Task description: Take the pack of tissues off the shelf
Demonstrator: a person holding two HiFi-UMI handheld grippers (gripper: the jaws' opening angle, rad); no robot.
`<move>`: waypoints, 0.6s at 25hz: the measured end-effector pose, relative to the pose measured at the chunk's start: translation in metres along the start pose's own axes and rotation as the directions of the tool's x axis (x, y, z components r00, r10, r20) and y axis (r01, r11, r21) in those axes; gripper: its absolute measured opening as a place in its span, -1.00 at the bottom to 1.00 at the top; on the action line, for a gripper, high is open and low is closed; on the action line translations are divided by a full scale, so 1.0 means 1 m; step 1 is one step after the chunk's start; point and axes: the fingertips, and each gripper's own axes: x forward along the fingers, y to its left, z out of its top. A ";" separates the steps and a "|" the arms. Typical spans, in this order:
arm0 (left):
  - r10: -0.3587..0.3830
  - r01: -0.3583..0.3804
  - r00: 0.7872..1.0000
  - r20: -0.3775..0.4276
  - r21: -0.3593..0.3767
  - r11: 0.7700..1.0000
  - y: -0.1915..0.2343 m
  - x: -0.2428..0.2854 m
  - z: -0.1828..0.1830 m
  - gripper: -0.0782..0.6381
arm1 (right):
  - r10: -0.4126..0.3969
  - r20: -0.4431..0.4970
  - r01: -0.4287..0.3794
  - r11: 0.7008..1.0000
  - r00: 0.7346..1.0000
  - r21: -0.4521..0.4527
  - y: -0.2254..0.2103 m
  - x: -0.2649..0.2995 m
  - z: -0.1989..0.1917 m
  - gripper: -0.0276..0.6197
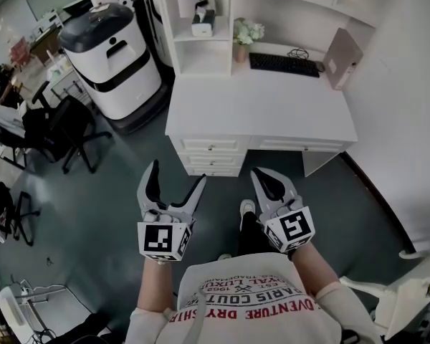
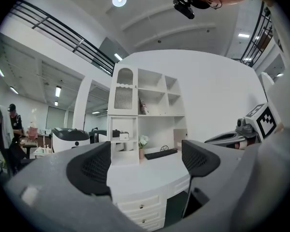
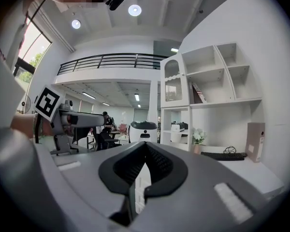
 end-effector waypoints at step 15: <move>0.152 -0.152 0.988 -0.006 -0.016 0.988 0.046 0.199 -0.002 0.50 | 0.095 0.049 -0.095 0.995 0.994 -0.003 -0.174 0.146 0.016 -0.92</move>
